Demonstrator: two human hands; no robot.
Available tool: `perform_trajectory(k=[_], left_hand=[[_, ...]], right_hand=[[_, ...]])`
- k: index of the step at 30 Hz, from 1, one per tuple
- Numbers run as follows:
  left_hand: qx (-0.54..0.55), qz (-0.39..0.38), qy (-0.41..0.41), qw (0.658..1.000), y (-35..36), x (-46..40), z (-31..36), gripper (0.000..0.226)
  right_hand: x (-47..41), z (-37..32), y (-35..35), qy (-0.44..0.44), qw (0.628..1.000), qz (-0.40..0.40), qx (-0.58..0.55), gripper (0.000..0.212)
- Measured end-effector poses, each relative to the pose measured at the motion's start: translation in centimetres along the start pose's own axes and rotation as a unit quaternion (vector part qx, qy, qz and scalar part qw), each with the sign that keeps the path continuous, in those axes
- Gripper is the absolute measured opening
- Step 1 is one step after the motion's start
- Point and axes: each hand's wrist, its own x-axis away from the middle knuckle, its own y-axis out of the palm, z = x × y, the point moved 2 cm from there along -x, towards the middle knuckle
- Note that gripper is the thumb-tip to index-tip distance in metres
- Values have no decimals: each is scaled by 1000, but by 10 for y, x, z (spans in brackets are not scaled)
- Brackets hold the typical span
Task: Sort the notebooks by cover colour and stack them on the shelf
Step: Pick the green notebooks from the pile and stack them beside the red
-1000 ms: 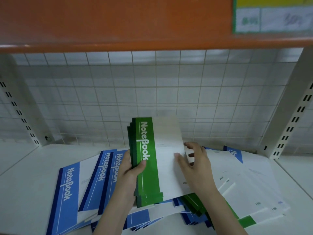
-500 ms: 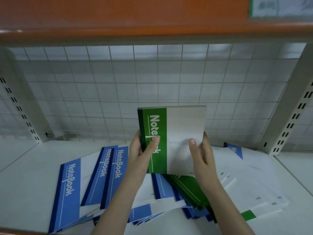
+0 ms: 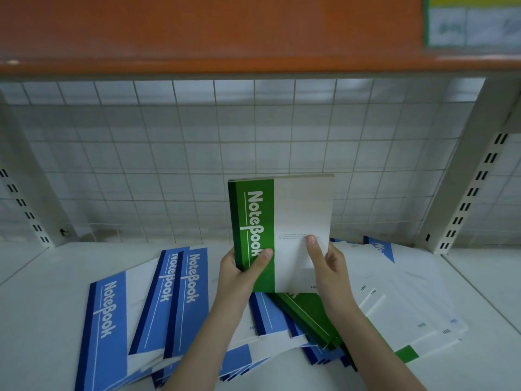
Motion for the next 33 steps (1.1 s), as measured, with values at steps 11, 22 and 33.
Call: perform_trajectory(k=[11,22,33], left_hand=[[-10,-2,-15,1000,-3,-3,-4,57],[-16,-5,-17,1000,-2,1,8,39],[-277,-156,-46,947,78,11,28,32]], right_hand=[[-1,-1,2,-14,999,15,39,30],[10,-17,3,-11,984,-19,175,24],[46,-47,-82,138,960,153,192,36]])
